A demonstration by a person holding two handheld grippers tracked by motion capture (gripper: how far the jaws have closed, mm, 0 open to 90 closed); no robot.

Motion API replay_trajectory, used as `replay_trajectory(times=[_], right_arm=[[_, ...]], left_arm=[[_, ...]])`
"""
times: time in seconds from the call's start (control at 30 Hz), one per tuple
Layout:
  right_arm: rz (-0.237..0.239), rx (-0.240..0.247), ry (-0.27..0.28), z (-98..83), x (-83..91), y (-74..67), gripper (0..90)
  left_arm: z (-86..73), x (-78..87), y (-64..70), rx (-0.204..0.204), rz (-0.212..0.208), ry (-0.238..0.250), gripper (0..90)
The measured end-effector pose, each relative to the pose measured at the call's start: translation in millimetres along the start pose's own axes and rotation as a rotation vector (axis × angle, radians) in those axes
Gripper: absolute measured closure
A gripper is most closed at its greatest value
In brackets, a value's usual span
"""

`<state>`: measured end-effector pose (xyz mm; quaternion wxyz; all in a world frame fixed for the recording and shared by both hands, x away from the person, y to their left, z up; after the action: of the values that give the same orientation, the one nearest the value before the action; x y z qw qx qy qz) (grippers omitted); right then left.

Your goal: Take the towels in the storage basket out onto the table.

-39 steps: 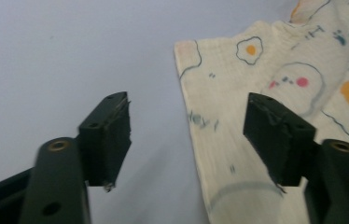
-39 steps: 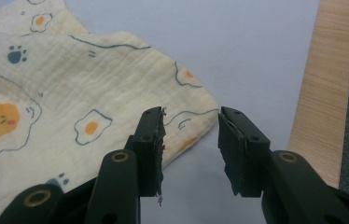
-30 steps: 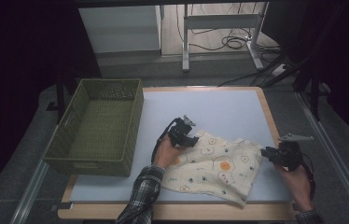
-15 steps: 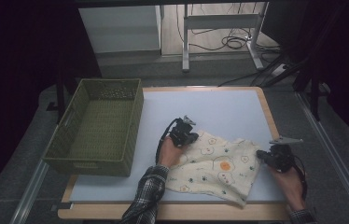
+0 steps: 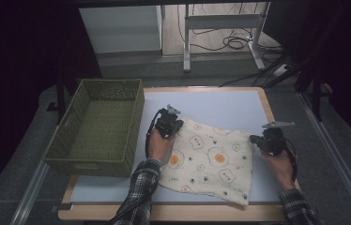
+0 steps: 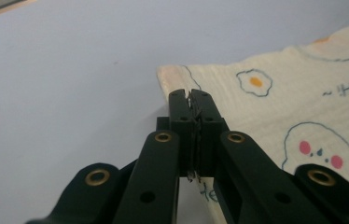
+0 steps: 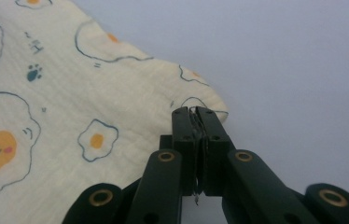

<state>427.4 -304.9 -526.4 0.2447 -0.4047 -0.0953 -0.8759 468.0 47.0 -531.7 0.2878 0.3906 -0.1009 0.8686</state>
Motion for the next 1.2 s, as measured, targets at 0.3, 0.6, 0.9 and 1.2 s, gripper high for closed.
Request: replay_trajectory(times=[0.3, 0.6, 0.9, 1.2], right_arm=[[-0.049, -0.011, 0.000, 14.3, -14.2, 17.5, 72.6], [-0.030, 0.002, -0.008, 22.9, -26.2, 15.9, 67.6], [-0.032, 0.041, -0.044, 20.7, -41.9, 11.4, 61.1], [-0.010, 0.009, -0.081, 24.8, -43.0, 7.5, 86.0]], left_arm=[[-3.6, 0.0, -24.2, 0.046, 0.026, 0.019, 61.9], [8.4, -26.4, -22.7, 0.048, 0.015, 0.020, 51.6], [4.0, -41.9, -19.8, 0.013, 0.066, -0.050, 47.3], [3.4, -40.4, -15.1, 0.024, -0.017, -0.093, 86.1]])
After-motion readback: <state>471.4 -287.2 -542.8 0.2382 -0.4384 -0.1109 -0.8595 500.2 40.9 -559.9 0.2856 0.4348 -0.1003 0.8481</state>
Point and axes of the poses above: each handheld gripper's, and its own axes: x roughly backward along the jaws, z roughly out of its top, y roughly to its right, the point moved 4 cm from there along -x, roughly forward along the jaws, and after that the axes turned 6 degrees about -y, right-handed, at the moved point
